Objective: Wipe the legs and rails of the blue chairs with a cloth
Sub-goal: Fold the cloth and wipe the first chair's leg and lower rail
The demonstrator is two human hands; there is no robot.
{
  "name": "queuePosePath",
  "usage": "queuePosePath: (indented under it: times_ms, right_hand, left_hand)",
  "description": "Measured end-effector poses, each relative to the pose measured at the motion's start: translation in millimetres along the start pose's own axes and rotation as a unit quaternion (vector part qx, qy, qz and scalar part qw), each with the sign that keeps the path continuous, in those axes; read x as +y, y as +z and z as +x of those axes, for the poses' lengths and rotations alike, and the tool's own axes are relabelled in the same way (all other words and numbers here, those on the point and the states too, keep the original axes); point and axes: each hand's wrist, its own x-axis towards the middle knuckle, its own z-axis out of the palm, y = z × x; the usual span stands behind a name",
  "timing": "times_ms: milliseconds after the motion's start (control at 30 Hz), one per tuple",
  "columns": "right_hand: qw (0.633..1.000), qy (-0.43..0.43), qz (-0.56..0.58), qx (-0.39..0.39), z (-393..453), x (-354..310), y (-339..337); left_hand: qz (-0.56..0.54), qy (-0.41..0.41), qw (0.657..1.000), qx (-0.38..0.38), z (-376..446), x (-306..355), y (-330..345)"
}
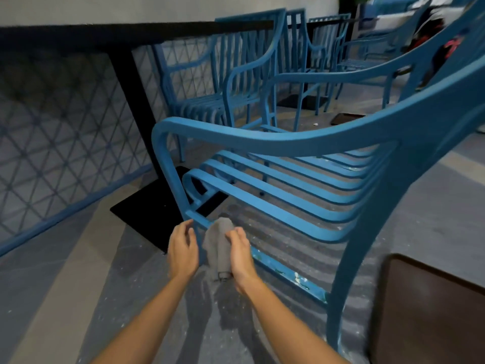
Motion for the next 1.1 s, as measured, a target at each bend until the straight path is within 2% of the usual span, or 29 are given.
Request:
queuePosePath:
  times_ms: [200, 367, 500, 867, 967, 1100]
  right_hand:
    - [0.986, -0.111, -0.121, 0.003, 12, 9, 1]
    - [0.963, -0.193, -0.190, 0.011, 22, 3, 7]
    - [0.939, -0.243, -0.242, 0.007, 34, -3, 22]
    - [0.860, -0.285, -0.423, -0.010, 76, 2, 38]
    - [0.827, -0.309, -0.469, -0.011, 82, 2, 51]
    - [0.749, -0.334, -0.572, -0.014, 90, 7, 65]
  left_hand:
    - [0.187, 0.090, 0.975, -0.076, 8, -27, -5]
    - [0.313, 0.107, 0.935, -0.132, 10, -35, -4]
    - [0.331, 0.106, 0.926, -0.144, 19, -40, -9]
    - [0.350, 0.113, 0.914, -0.169, 40, -41, -8]
    - [0.351, 0.112, 0.913, -0.175, 41, -43, -10]
    - [0.336, 0.098, 0.920, -0.175, 41, -46, -7]
